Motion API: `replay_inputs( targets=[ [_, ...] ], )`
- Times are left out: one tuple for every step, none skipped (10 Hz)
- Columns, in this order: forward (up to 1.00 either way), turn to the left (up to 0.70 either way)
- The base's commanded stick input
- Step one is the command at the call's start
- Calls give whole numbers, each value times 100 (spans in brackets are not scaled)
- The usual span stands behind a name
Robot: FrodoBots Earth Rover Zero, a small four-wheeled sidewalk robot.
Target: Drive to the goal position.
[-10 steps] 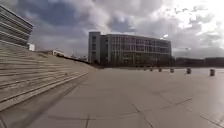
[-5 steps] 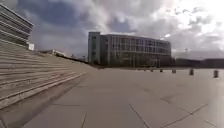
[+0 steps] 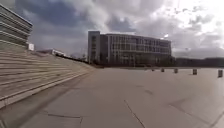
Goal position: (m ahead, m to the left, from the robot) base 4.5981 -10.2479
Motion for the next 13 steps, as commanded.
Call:
replay_inputs(
  targets=[
    [70, 35],
    [70, 35],
    [70, 35],
    [70, 35],
    [70, 34],
    [70, 18],
    [70, -35],
    [70, -35],
    [70, -35],
    [70, -35],
    [70, -35],
    [70, -35],
    [70, -35]
  ],
)
